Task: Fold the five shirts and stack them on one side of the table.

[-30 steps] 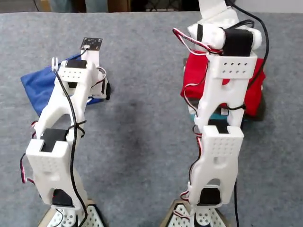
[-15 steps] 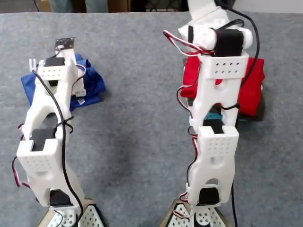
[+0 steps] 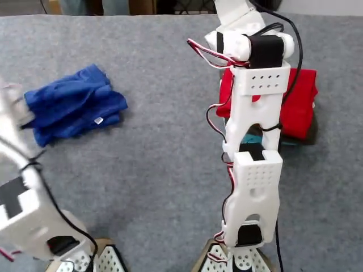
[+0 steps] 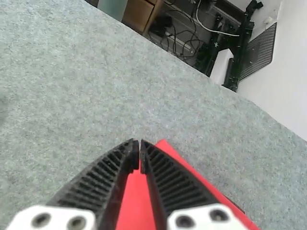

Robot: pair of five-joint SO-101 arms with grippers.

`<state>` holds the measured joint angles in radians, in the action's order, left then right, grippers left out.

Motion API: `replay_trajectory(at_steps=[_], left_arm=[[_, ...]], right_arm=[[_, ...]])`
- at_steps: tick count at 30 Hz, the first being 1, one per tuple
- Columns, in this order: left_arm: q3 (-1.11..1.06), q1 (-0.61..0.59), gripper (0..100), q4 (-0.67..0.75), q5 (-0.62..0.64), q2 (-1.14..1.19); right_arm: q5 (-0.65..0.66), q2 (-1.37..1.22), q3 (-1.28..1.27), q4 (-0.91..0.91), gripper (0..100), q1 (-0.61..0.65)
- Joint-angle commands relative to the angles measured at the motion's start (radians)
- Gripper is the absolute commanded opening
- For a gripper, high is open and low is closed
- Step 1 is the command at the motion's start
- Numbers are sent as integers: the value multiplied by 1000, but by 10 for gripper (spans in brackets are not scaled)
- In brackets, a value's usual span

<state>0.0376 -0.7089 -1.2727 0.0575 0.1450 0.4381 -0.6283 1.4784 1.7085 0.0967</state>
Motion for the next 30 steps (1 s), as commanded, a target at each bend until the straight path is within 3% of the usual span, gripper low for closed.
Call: replay_trajectory(at_steps=[1, 5, 10, 12, 14, 17, 19, 21, 25, 28, 30], left_arm=[[-5, -271, 29, 37, 3, -52], [1, -456, 29, 106, -95, -6], [5, -516, 34, 118, -112, 48], [5, -527, 48, 110, -49, 48], [7, -529, 116, 84, 91, 34], [67, -495, 223, -44, 290, -23], [127, -400, 234, -129, 308, -61], [180, -246, 234, -203, 249, -97], [213, 143, 234, -307, 6, -140], [140, 380, 234, -287, -204, -132], [81, 463, 234, -216, -270, -118]], right_arm=[[11, 2, 28, 2, 15, 15], [11, -8, 27, 2, 15, 32], [11, -47, 36, 2, 15, 54], [11, -50, 36, 2, 15, 54], [11, -53, 35, 2, 15, 54], [11, -54, 30, 2, 15, 57], [11, -54, 30, 2, 15, 68], [11, -54, 28, 2, 15, 72], [11, -54, 28, 3, 15, 80], [11, -54, 28, 3, 15, 80], [11, -54, 28, 3, 15, 77]])
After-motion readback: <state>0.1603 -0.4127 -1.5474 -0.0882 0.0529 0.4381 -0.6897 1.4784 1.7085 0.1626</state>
